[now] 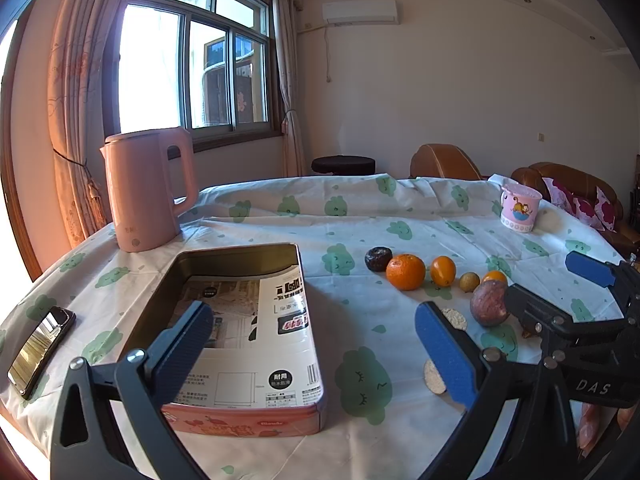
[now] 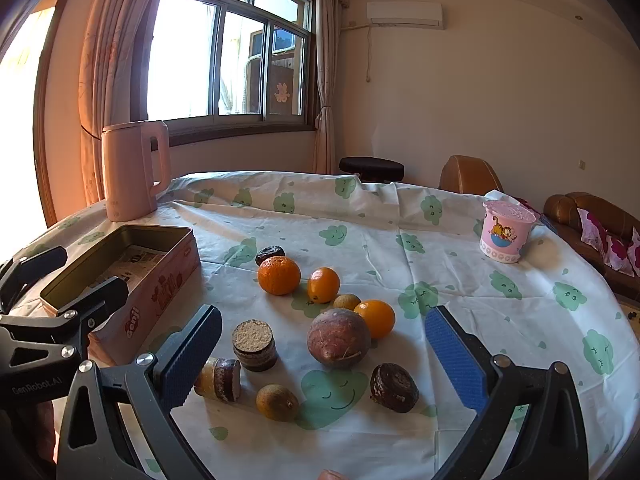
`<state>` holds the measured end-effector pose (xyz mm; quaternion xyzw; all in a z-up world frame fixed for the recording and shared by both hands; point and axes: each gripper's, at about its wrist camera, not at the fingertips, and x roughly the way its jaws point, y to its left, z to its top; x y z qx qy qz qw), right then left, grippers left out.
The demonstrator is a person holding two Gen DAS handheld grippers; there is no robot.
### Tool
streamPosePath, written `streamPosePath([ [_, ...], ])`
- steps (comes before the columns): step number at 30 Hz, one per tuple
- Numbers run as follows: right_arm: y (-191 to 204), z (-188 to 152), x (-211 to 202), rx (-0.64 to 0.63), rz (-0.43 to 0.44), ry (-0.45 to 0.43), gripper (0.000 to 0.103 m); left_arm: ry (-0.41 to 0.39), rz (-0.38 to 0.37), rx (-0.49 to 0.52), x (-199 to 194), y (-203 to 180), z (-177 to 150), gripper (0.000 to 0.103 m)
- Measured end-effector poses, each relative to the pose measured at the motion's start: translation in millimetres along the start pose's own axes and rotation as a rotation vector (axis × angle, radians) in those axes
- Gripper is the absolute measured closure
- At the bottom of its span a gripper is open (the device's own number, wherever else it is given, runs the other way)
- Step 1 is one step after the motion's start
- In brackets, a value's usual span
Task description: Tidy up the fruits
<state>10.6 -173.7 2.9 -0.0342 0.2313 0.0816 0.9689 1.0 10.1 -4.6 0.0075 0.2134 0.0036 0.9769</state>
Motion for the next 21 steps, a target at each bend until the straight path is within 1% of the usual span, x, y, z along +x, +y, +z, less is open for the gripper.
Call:
streamPosePath([
  [6,0,-1,1,-0.002,0.002,0.000,0.001,0.000,-0.001,0.001,0,0,0,0.000],
  [10,-1,-3,2,-0.003,0.024,-0.003,0.001,0.002,-0.001,-0.001,0,1,-2,0.000],
  [13,-5,-10,0,0.002,0.056,-0.007,0.001,0.004,-0.030,-0.009,-1,1,-9,0.000],
  [17,-12,-26,4,0.010,0.084,0.020,0.002,0.020,-0.061,0.001,1,-4,-19,0.001],
  [18,-13,-30,4,0.006,0.084,0.027,0.004,0.021,-0.064,0.011,1,-8,-22,0.001],
  [20,-14,-37,7,-0.005,0.091,0.047,0.019,0.023,-0.071,0.018,2,-14,-24,0.004],
  [21,-14,-39,9,-0.007,0.102,0.061,0.023,0.026,-0.078,0.016,1,-15,-26,0.006],
])
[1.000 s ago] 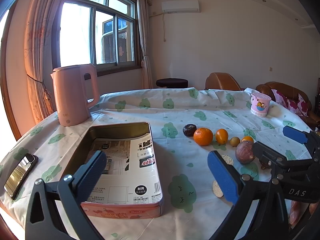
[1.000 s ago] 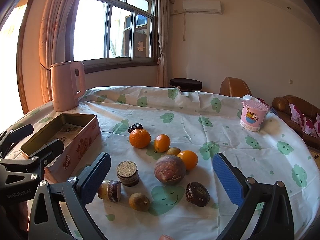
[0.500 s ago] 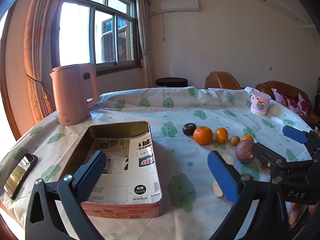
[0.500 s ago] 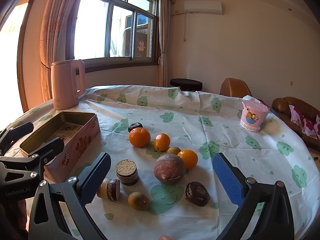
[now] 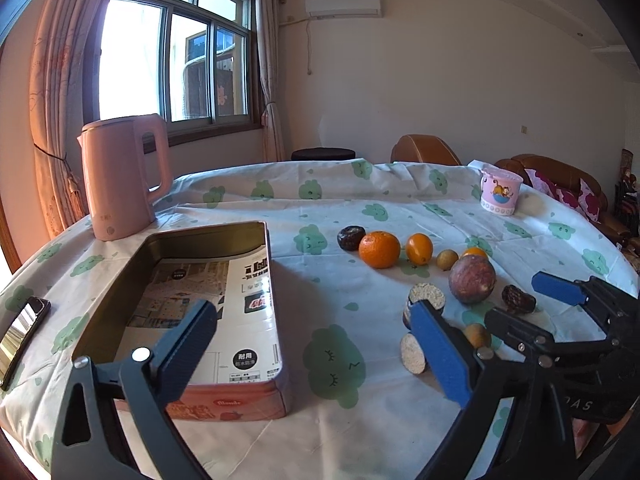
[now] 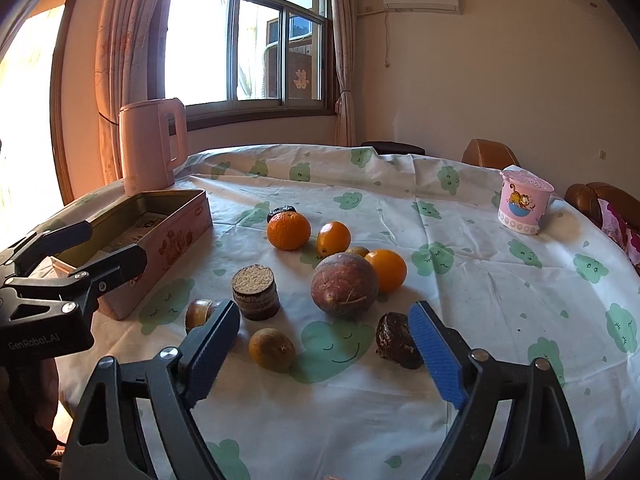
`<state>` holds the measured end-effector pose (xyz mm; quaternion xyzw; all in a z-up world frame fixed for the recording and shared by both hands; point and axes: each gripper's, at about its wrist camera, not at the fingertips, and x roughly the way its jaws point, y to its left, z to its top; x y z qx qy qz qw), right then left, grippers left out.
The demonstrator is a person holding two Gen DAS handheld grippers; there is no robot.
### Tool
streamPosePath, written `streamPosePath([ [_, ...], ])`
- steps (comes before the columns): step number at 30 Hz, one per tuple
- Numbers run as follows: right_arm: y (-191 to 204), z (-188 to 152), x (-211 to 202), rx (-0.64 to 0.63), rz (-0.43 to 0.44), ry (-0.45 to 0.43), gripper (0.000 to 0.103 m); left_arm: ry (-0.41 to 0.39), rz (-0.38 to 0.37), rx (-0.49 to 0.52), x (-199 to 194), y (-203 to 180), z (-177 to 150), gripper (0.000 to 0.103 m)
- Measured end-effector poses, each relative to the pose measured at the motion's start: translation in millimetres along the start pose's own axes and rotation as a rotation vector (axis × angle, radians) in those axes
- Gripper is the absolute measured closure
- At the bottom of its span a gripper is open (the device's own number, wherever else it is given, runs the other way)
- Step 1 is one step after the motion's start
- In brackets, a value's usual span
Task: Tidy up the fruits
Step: 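Grasp the cut sweet-potato piece with the left tool while the right tool grasps the brown kiwi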
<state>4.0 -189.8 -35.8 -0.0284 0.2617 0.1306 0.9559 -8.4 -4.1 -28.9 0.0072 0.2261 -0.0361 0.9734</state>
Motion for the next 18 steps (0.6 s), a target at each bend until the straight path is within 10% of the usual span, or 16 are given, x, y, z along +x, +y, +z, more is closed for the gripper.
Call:
streamPosePath([
  [18,11,-15,25,-0.017,0.171,0.142,0.073,0.018,-0.071,0.033,0,-23,-1,0.017],
])
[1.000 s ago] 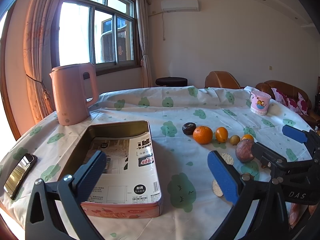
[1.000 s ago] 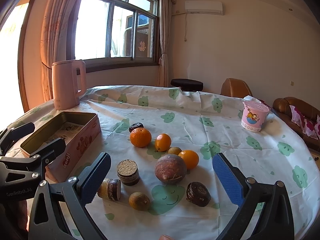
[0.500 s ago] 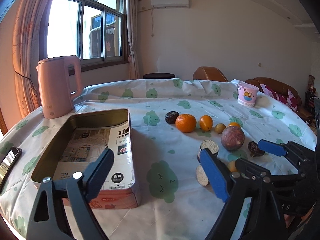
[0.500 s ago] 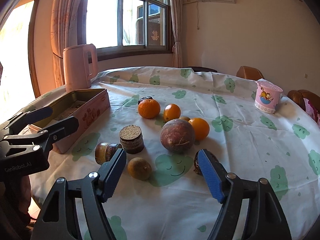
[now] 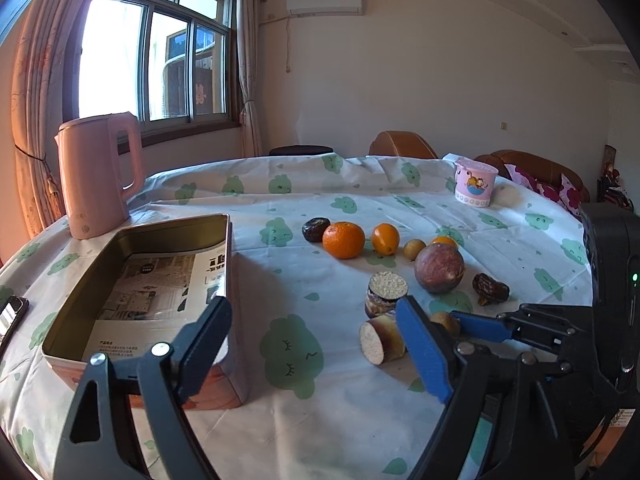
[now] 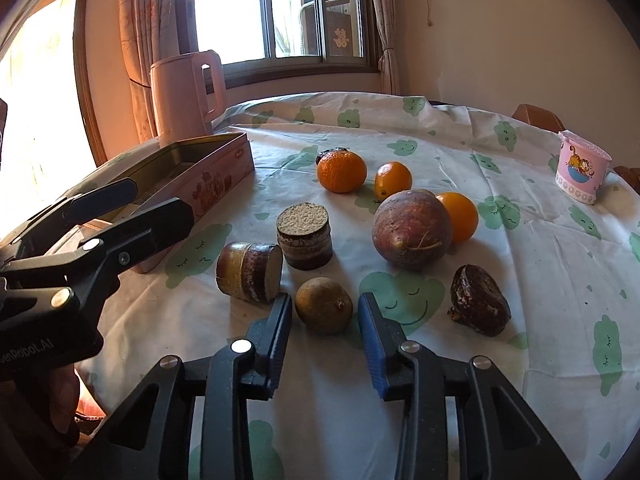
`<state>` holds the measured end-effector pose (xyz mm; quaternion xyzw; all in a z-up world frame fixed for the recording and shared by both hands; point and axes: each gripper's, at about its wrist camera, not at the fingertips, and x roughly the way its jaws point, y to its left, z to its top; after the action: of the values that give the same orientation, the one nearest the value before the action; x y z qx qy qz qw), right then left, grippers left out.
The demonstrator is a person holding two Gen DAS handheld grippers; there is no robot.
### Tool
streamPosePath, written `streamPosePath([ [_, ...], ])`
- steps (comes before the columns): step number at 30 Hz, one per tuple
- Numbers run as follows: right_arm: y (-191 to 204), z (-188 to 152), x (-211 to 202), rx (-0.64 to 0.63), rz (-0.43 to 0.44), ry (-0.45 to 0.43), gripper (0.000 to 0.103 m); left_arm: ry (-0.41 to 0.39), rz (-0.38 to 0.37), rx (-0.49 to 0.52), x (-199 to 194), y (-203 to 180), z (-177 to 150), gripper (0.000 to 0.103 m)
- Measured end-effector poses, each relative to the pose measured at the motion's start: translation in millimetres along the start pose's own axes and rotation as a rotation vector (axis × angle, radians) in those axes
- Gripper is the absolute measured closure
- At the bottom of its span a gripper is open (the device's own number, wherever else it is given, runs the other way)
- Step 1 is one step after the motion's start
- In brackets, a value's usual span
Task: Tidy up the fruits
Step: 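Grasp the cut sweet-potato piece with the left tool while the right tool grasps the brown kiwi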
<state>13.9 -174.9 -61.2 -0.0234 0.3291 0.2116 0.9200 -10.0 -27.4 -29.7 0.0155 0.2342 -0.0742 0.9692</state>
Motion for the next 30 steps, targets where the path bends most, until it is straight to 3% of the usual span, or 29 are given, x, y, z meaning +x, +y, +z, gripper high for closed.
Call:
streamPosePath([
  [6,-8,1,-13,0.019,-0.028,-0.074,0.073,0.007,-0.040,0.030,1,-14,0,0.019],
  [11,-24,4,-27,0.068,-0.084,-0.134,0.073,0.046,-0.091,0.052,9,-26,0,0.035],
  [16,-36,9,-37,0.089,-0.121,-0.167,0.073,0.120,-0.147,0.051,26,-37,-2,0.040],
  [23,-32,7,-34,0.077,-0.108,-0.167,0.073,0.172,-0.168,0.028,38,-36,-5,0.069],
  [30,-25,6,-34,0.062,-0.095,-0.173,0.073,0.152,-0.160,0.026,33,-33,-6,0.069],
])
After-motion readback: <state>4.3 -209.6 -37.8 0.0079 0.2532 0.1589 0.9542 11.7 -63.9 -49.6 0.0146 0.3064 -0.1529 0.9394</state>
